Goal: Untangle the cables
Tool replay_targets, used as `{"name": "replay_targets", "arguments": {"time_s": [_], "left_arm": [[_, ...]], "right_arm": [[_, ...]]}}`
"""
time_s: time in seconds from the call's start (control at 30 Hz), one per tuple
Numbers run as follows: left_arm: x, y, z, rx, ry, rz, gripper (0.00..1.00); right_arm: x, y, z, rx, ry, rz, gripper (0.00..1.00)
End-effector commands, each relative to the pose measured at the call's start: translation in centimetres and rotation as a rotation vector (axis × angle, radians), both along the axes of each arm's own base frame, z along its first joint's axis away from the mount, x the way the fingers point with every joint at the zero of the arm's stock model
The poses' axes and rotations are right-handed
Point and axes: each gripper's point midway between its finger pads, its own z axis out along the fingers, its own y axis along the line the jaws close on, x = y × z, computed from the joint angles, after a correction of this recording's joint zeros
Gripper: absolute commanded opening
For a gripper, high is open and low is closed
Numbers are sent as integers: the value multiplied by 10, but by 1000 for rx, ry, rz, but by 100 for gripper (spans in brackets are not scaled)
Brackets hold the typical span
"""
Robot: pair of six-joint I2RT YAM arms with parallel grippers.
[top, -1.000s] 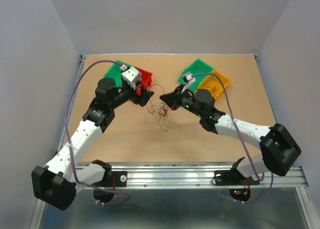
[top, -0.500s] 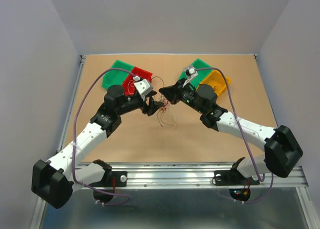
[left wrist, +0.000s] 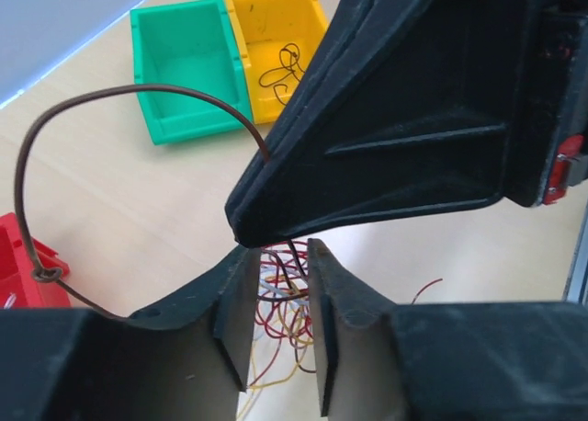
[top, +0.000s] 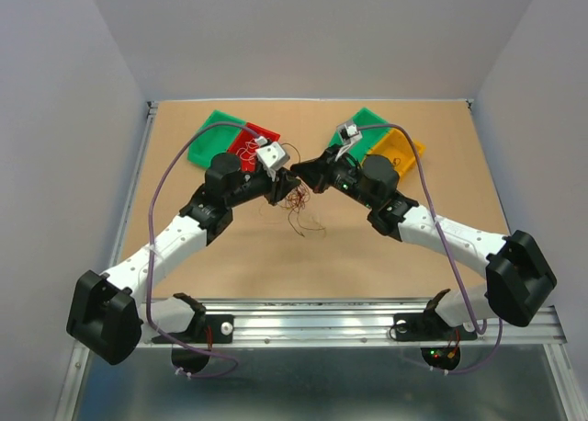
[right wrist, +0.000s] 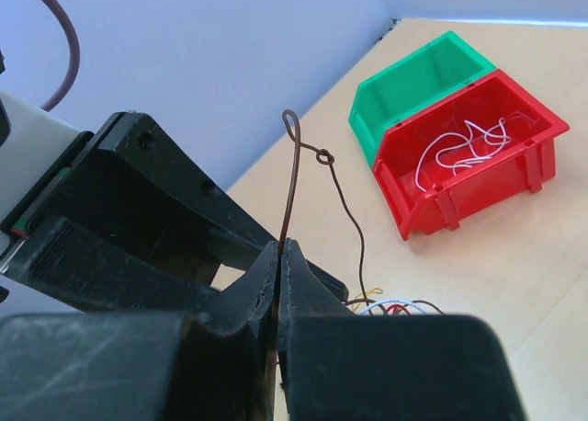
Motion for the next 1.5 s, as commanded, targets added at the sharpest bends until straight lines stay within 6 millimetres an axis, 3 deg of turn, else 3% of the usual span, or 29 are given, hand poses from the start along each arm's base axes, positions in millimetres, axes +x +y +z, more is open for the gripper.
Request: {"name": "replay_targets", "arguments": {"time_s": [0.0, 0.07, 0.1, 0.13, 0.27, 0.33, 0.43, 0.47, 0.5, 0.53, 0.7, 1.03, 1.23, 1.33, 1.37, 1.47], "left_arm": [[6, -7, 49, -89, -126, -8, 32], [5, -9, 50, -96, -119, -13, 4], [6, -7, 51, -99, -122, -3, 0], [7, -6, 52, -100, -125, 4, 0], [-2, -4, 53, -108, -145, -15, 0], [-7, -2, 59, -122, -153, -21, 0], [-12, 1, 68, -140, -149, -11, 0], [-13, 1, 73, -147, -148, -13, 0], [-14, 2, 76, -150, -148, -13, 0], [-17, 1, 77, -154, -144, -28, 0], [-25, -3, 85, -162, -130, -74, 0], [-34, -8, 84, -157, -118, -133, 0], [-41, -6, 87, -160, -132, -152, 0], [-41, -6, 87, -160, -132, -154, 0], [-40, -6, 87, -157, -132, -151, 0], [-30, 2, 90, -162, -134, -79, 0]], "right_arm": [[-9, 2, 56, 104, -88, 32, 0], [-10, 1, 57, 109, -94, 31, 1], [-10, 1, 56, 108, -95, 32, 1], [-10, 0, 56, 108, -99, 28, 2], [-7, -14, 47, 94, -106, -40, 60], [-8, -24, 41, 80, -121, -79, 71], [-16, -39, 17, 29, -157, -101, 74], [-22, -43, 23, 50, -196, -97, 74], [-26, -46, 3, 14, -201, -89, 72], [-31, -47, 6, 26, -234, -75, 70], [-59, -29, -5, -22, -346, 113, 66], [-34, -9, -18, -65, -328, 112, 57], [-29, -7, -20, -65, -328, 101, 42], [-33, -5, -17, -55, -347, 122, 20], [-32, -7, -17, -54, -344, 112, 4], [-28, -15, -25, -57, -307, 58, 0]]}}
